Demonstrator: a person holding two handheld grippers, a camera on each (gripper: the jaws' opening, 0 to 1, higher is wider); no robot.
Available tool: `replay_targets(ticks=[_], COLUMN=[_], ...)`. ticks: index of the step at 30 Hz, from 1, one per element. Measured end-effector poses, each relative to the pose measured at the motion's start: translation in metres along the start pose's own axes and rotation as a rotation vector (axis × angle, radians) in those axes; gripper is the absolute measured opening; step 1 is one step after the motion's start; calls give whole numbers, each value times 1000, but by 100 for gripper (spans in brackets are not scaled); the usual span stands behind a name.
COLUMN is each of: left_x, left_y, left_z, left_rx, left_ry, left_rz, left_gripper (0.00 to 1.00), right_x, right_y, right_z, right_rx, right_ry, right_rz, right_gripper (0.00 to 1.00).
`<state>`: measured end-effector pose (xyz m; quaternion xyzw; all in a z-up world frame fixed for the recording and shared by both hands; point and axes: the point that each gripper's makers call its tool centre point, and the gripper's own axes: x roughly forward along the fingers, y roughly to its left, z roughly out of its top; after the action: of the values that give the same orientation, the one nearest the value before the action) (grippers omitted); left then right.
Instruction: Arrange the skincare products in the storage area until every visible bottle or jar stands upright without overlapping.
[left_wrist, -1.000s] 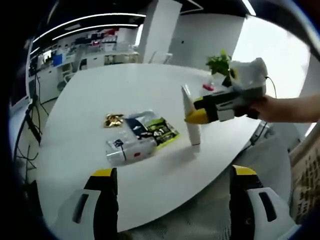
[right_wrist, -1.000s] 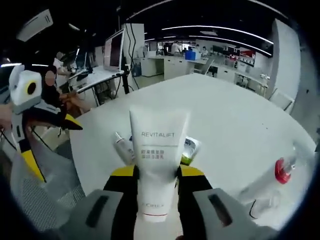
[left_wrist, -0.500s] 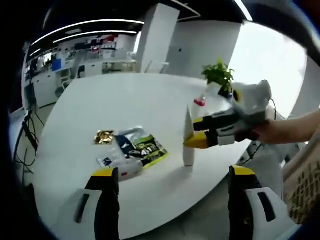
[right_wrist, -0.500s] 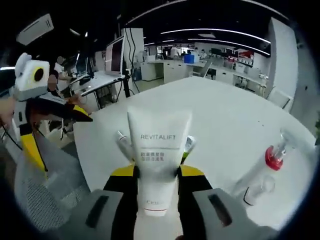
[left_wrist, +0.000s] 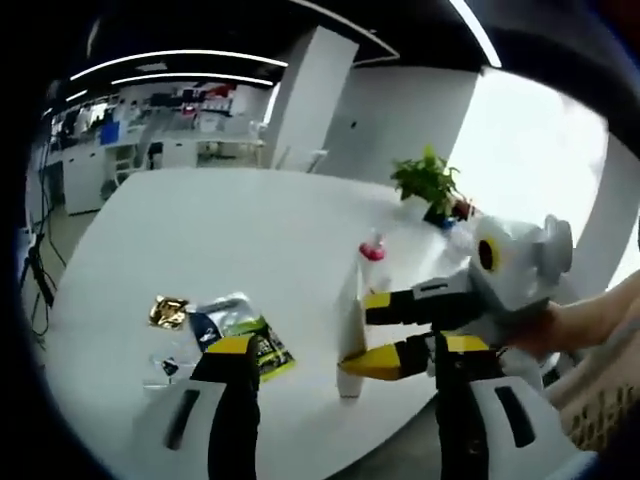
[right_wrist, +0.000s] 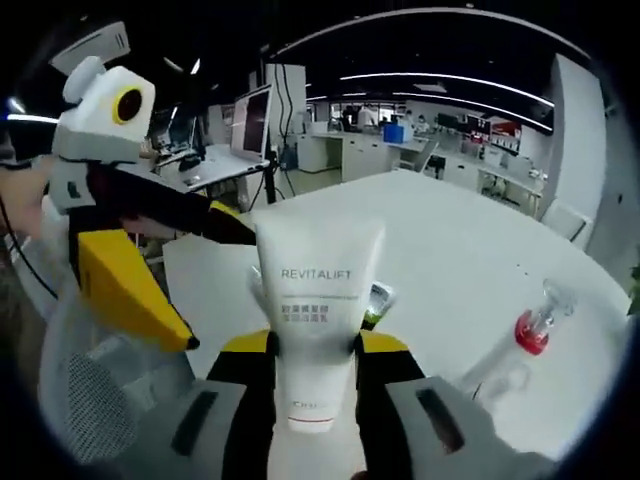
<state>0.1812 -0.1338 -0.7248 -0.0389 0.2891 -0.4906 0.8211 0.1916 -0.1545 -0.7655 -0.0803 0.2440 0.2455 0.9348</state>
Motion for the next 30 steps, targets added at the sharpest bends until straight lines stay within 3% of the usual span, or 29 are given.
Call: replay_targets(ticks=[7,15,20,27,30], left_x=[18,31,38,39,35], left_y=[-12,-16,-24,-25,-23], left_z=[0,4,-1,3,7], left_rx=[16,-12,-12,-14,-35], left_ry=[10,-10,-1,4,32], left_rz=[13,44,29,43,-17], left_gripper=[60,45,15,9,8], right_x=[-10,-19,-24,-29,-31], right_y=[5,2,4,3,4], right_z=[8,7,4,7,13], right_rx=[-12,-37,-63,-50,-28], right_ry=[-36,-44,-43,-42,-70], right_rz=[38,75,102,114,130], right_gripper=[30,30,30,30,31])
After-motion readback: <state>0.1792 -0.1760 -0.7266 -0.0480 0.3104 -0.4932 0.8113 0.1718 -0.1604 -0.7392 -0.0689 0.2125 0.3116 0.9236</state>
